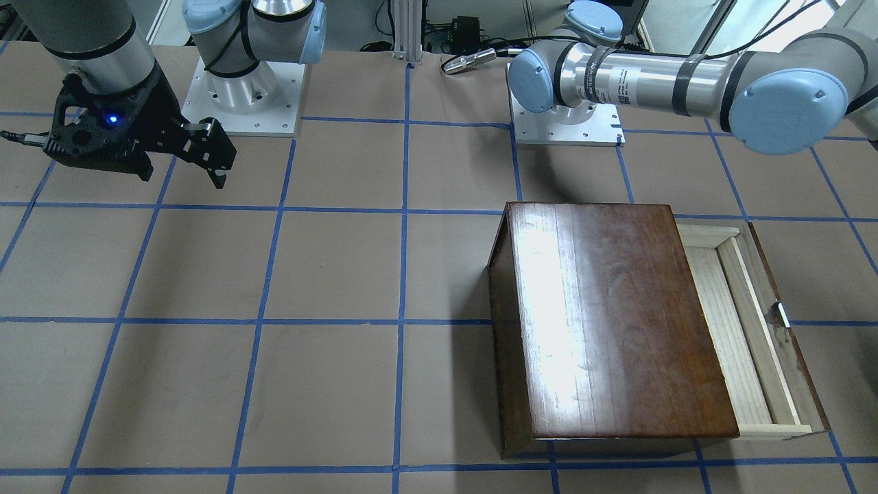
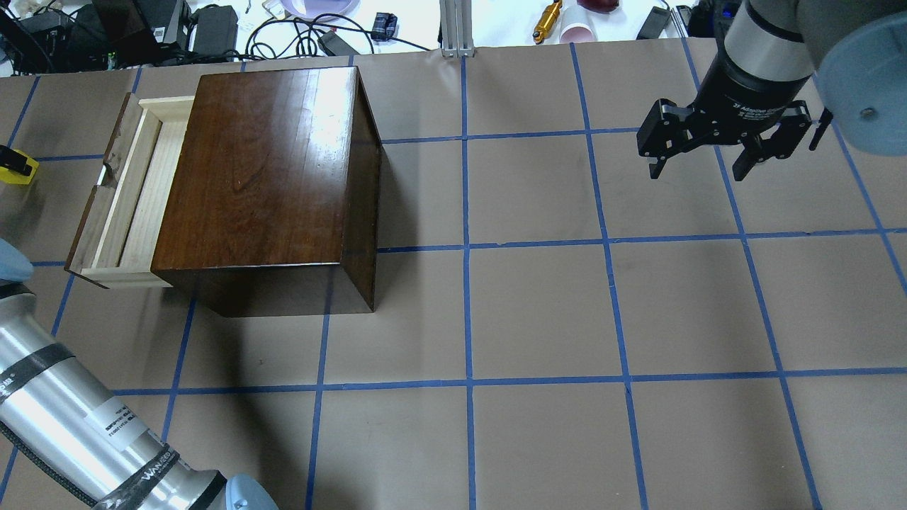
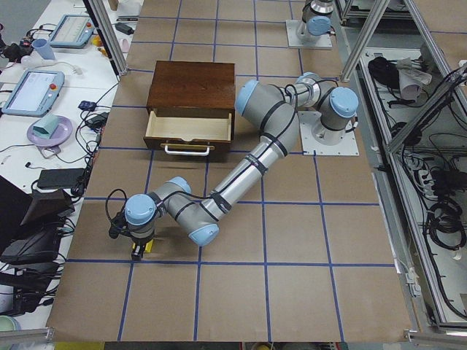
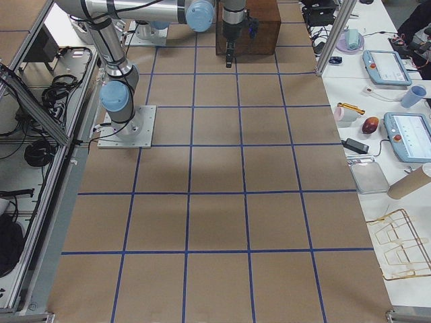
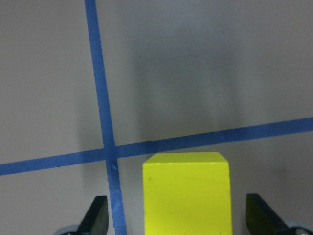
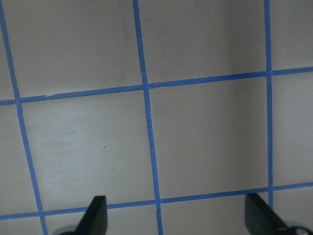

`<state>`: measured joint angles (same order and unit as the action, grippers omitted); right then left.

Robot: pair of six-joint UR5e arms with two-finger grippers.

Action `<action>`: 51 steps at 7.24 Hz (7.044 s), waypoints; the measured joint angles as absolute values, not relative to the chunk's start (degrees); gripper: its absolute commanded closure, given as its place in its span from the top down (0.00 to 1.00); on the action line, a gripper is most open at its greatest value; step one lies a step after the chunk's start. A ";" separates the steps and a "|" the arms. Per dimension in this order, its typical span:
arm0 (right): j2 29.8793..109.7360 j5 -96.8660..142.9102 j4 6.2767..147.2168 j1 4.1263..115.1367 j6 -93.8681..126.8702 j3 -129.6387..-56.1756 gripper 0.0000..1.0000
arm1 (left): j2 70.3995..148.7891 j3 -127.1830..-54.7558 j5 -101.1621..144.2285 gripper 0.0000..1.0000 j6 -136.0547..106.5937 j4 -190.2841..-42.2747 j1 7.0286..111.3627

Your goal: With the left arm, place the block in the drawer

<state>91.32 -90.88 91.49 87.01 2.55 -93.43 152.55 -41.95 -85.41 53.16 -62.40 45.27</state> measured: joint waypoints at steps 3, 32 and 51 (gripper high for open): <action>91.32 -90.88 91.49 87.01 2.55 -93.46 1.00 | 151.66 -41.93 -85.13 0.00 53.66 -62.63 45.26; 91.32 -90.88 91.49 87.01 2.55 -93.45 1.00 | 112.69 -76.43 -85.50 1.00 26.56 -86.65 67.64; 91.32 -90.88 91.50 86.99 2.55 -93.47 1.00 | 99.31 -82.36 -89.64 1.00 3.00 -93.84 87.74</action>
